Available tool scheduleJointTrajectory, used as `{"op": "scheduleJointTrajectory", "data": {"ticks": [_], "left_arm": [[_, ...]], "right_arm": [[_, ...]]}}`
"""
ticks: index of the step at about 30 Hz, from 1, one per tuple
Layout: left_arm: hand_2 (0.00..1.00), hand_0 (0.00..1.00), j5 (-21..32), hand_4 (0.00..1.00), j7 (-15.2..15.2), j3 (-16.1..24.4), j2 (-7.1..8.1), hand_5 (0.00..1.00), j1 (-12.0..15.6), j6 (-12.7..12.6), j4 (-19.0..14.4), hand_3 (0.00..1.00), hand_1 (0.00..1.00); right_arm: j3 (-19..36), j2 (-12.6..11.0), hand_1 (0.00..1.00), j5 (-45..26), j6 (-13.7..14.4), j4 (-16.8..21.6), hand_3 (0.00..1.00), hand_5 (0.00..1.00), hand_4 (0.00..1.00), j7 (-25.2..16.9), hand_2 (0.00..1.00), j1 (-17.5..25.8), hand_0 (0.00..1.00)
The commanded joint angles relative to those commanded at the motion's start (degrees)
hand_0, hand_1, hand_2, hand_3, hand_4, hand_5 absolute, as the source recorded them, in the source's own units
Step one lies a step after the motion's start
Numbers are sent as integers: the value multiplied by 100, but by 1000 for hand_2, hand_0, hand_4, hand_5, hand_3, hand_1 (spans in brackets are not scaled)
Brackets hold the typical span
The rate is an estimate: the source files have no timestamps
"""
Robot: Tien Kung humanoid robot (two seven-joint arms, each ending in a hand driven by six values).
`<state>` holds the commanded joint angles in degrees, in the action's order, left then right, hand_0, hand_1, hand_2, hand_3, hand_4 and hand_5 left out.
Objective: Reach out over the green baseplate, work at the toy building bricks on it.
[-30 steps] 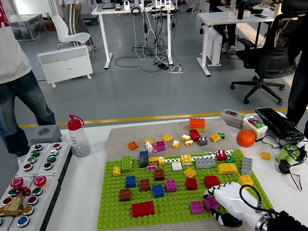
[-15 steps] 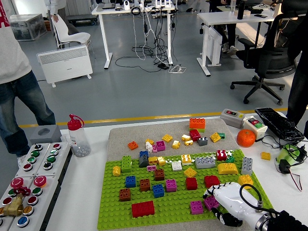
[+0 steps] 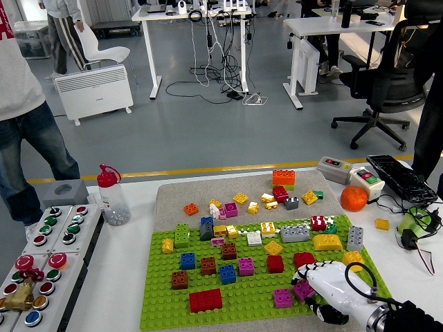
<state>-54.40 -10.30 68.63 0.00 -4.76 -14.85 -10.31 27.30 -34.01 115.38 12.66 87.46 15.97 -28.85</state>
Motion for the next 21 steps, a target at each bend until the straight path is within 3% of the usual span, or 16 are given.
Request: {"op": "scheduleJointTrajectory", "data": {"ticks": [21], "left_arm": [[566, 668, -22, 241, -3, 15, 0, 998, -11, 3, 0, 464, 614]], "right_arm": [[67, -14, 794, -56, -70, 68, 768, 176, 655, -31, 840, 14, 722]]}}
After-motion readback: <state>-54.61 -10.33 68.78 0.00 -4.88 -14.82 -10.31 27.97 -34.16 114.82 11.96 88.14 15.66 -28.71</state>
